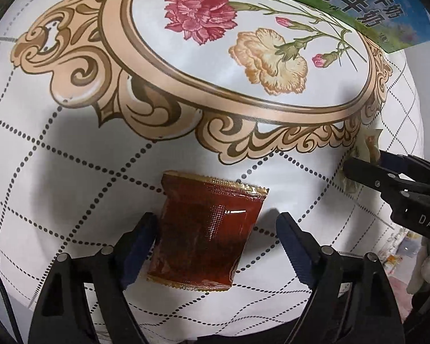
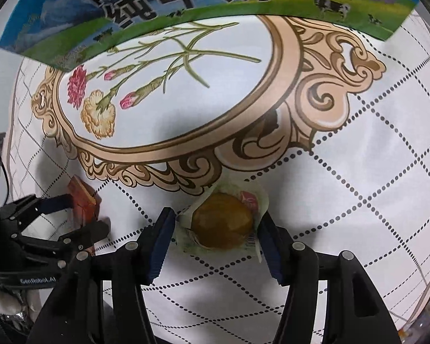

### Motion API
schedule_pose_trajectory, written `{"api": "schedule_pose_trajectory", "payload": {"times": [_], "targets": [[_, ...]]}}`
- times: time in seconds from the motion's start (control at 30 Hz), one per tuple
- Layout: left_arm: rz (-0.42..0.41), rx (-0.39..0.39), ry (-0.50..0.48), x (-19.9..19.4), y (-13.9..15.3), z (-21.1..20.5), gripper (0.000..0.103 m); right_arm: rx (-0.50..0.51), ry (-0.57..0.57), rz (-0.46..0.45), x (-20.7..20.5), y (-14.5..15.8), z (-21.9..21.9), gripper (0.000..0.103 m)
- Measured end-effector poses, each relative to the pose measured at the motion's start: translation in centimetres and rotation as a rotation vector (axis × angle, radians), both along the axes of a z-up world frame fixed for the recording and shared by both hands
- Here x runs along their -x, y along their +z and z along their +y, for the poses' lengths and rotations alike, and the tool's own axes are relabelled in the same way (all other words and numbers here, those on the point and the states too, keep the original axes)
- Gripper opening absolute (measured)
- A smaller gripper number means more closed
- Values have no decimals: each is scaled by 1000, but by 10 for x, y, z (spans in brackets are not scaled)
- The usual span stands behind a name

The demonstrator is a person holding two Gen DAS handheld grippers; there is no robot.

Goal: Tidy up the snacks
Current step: 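Grasp the round yellow cake with the right tool while the left grasps the brown square packet, then carry both items into the box and open both tools to release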

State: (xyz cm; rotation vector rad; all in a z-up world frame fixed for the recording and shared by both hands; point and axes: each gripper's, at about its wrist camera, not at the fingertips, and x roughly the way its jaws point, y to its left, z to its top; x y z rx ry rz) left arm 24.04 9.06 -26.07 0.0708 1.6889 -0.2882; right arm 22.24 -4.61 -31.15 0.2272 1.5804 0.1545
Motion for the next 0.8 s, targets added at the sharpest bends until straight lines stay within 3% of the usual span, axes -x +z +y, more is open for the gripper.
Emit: {"api": "schedule_pose_trajectory", "payload": {"times": [0.03,0.1,0.27,0.43,0.63,0.8], "targets": [[-20,-25,2,5,0,-2,65,12,11,-9,1,0,1,60],[-61,-58,5,11,6,-8,58,29,33,-32,3,0,5,58],[-50,1,68,24,28,13,56,27,45,-86,13,7,8,54],[-78,67,87,44,65,-8,56,-35,22,-116,21,24,2,50],[-134,108,68,24,96,-28,56,-73,40,-147,23,47,-4,49],[-186,178,81,-3,119,-29,56,-143,21,-200,21,88,-22,49]]}}
